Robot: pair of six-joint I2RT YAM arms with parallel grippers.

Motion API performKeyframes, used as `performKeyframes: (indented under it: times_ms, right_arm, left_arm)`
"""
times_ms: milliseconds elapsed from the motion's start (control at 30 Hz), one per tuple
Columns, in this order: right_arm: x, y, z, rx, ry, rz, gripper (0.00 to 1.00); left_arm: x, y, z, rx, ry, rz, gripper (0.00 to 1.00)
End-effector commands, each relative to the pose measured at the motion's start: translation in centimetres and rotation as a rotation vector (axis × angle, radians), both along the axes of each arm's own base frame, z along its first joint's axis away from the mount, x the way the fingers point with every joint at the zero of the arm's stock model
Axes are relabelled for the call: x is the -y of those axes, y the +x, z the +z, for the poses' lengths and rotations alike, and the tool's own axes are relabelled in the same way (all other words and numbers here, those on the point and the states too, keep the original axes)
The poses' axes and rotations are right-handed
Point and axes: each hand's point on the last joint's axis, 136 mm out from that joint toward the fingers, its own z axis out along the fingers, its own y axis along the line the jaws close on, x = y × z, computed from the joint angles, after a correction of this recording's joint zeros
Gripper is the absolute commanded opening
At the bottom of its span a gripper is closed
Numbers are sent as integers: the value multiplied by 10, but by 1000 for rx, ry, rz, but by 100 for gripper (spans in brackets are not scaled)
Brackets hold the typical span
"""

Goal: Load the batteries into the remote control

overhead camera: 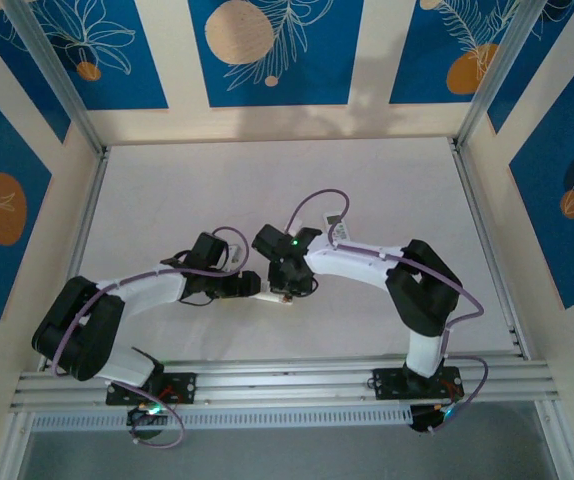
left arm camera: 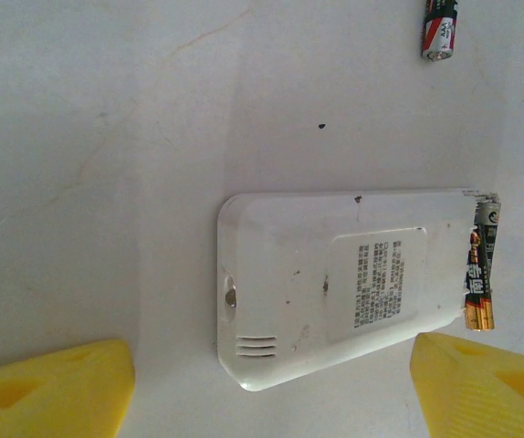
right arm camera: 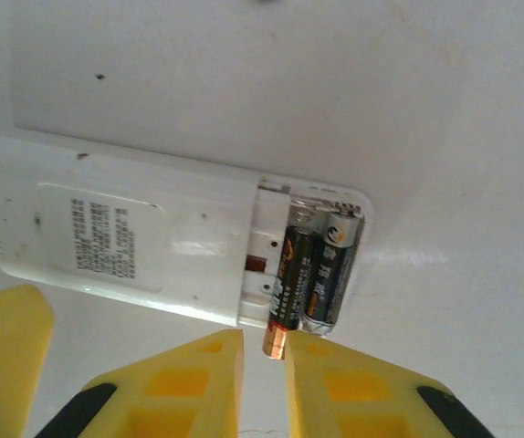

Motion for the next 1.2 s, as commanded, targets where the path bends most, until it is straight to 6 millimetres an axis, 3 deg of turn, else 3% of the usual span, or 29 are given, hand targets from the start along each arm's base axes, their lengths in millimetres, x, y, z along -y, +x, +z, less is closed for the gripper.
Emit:
performKeyframes:
  times_ms: [0, 367, 1167]
  right_arm:
    - [7, -12, -12, -62, -30, -36, 20]
    - [3, -20, -22, -90, -45, -13, 20]
    - [8, -15, -37, -92, -74, 4, 16]
  left_arm:
    - [6, -1, -2, -4, -3, -19, 81]
    - [6, 0, -4, -7, 0, -19, 81]
    - [4, 0, -7, -11, 14, -16, 82]
